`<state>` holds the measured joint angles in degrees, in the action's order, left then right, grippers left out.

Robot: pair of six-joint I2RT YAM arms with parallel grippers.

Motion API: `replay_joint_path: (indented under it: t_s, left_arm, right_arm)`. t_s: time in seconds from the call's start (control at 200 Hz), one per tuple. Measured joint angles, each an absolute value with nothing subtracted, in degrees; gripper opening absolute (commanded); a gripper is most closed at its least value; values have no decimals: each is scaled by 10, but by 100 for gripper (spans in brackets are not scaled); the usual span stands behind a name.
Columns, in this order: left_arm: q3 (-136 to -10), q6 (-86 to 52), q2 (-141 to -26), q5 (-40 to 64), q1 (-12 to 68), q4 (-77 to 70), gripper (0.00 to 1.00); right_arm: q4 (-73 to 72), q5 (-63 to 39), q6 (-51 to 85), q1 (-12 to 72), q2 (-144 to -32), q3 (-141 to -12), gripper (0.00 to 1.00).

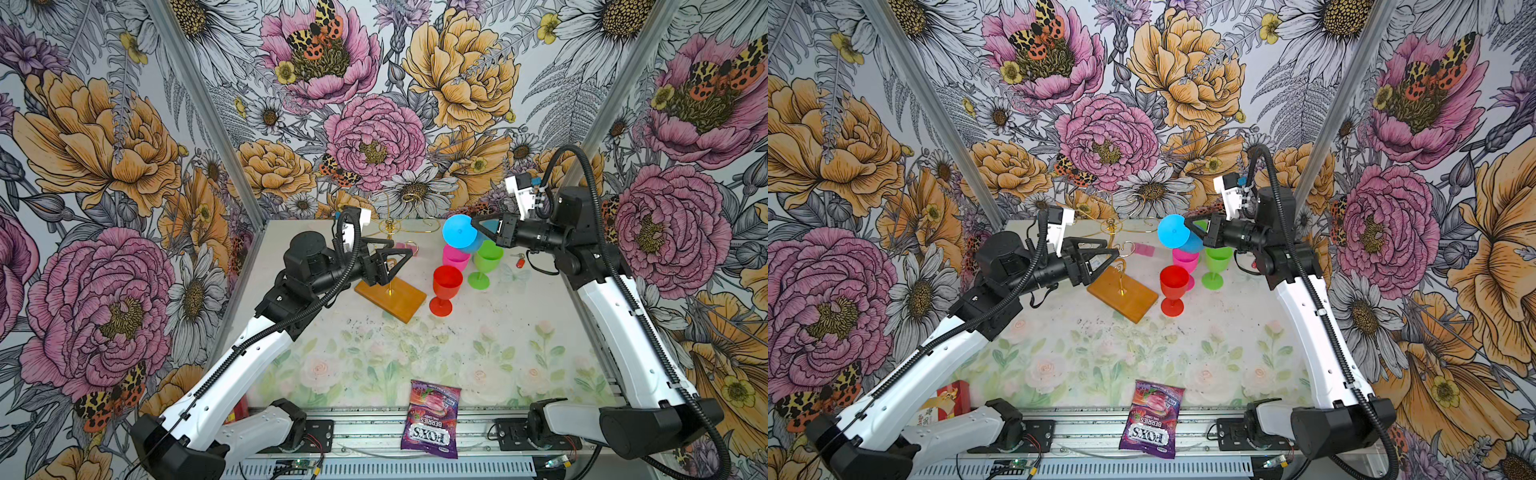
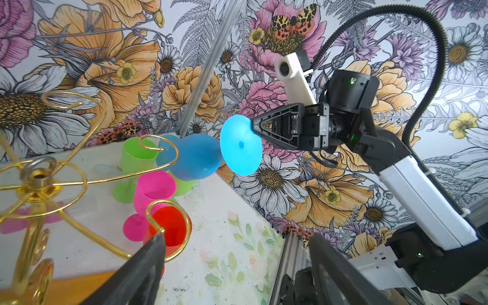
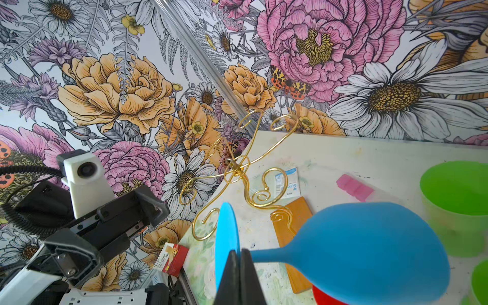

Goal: Take the wine glass off the wine glass rack
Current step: Pick up the wine glass from the wine glass rack.

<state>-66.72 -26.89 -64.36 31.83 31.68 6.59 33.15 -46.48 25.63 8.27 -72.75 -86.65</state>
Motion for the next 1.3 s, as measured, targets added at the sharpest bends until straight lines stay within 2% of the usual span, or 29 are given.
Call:
replay_joint_path:
  t_s: [0.285,0.48,0.571,0.976,1.301]
  left_arm:
    - [-712,-301,-719,349,357,60,75]
    - [-744,-318,-756,364,376,57,66]
    - [-759,-329,-778,371,384,56,61]
    - [-780,-374,-834,411,404,32,52]
    - [-788,-402,-849,430,404,14,28]
  right_arm:
    - [336,-485,228,83,-661,-808,0]
    - [335,-497,213,88,-623,-789,0]
    - [335,-499,211,90,-617,-783,0]
    - [336,-498,208,91,-615,-770,0]
    - [336,-498,199,91,-613,-762,0]
